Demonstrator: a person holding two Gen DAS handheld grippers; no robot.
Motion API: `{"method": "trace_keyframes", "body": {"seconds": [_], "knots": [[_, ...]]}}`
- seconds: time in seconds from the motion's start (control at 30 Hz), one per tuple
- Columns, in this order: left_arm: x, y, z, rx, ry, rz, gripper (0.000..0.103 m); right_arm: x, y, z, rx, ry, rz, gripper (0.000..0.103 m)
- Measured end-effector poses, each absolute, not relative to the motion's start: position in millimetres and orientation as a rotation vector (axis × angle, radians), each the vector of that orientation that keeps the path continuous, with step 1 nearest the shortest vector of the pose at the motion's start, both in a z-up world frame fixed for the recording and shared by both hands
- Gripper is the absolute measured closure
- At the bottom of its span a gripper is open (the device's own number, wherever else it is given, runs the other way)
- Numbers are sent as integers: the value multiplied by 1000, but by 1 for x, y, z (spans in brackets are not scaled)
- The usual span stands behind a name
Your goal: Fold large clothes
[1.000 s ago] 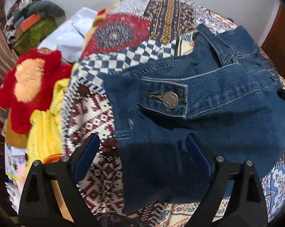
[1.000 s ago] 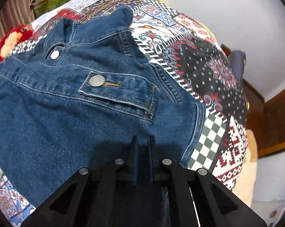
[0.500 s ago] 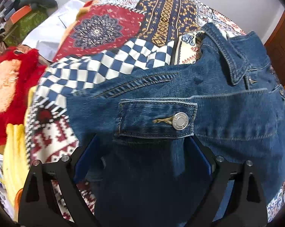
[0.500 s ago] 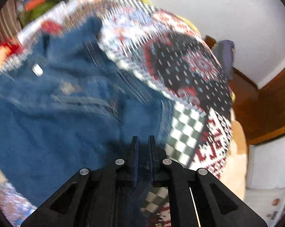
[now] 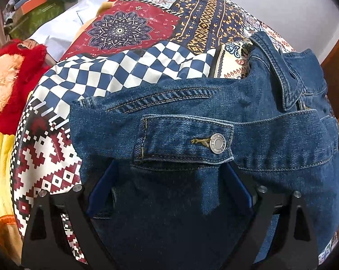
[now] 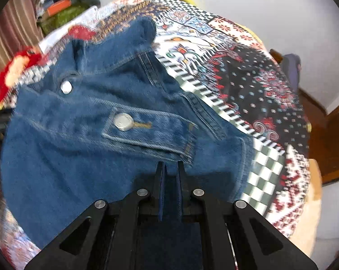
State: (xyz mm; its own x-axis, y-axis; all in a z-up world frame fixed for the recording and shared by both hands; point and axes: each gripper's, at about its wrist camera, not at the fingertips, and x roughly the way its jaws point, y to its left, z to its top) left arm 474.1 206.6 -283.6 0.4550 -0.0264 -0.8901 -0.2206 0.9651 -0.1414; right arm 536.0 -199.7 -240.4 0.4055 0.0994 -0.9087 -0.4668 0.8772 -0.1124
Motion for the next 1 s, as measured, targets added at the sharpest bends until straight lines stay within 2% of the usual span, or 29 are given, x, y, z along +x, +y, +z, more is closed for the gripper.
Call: {"method": "trace_keyframes", "body": {"seconds": [0.03,0.1,0.13,0.17,0.27,0.37,0.47,0.53,0.63,0.7,0.73,0.8,0.9,1.0], "knots": [[473,207,-284,-258,1092,123,11,533,-203,-240,-391,1081,359,87],[470,207,-283,-258,1089,124,12,533,-213,-240,-418,1048,280,35],[470,208,-282,-258,1088,124,12,533,-220,-241,-419,1032,254,26],[469,209,-282,-265,1085,126,14,535,-227,-242,-377,1044,272,24],[465,210,-281,-300,1075,91,29,543,-247,-239,-217,1104,313,24],[459,210,-278,-294,1059,98,38,541,-251,-227,-111,1089,370,26],[458,210,-274,-290,1044,106,47,545,-243,-218,-72,1064,410,26],[457,209,-269,-278,1033,109,58,551,-230,-221,-76,1068,428,27],[456,205,-260,-249,1017,99,70,566,-215,-236,-80,1114,435,41],[456,199,-254,-189,997,106,74,569,-209,-243,-47,1119,451,57],[457,196,-252,-167,990,110,76,570,-210,-244,-23,1110,458,59],[453,193,-245,-144,970,121,81,567,-209,-240,-21,1071,451,74],[447,195,-225,-152,917,128,86,554,-208,-226,-50,1001,436,84],[438,197,-201,-153,869,112,86,542,-208,-204,-91,905,419,86]]}}
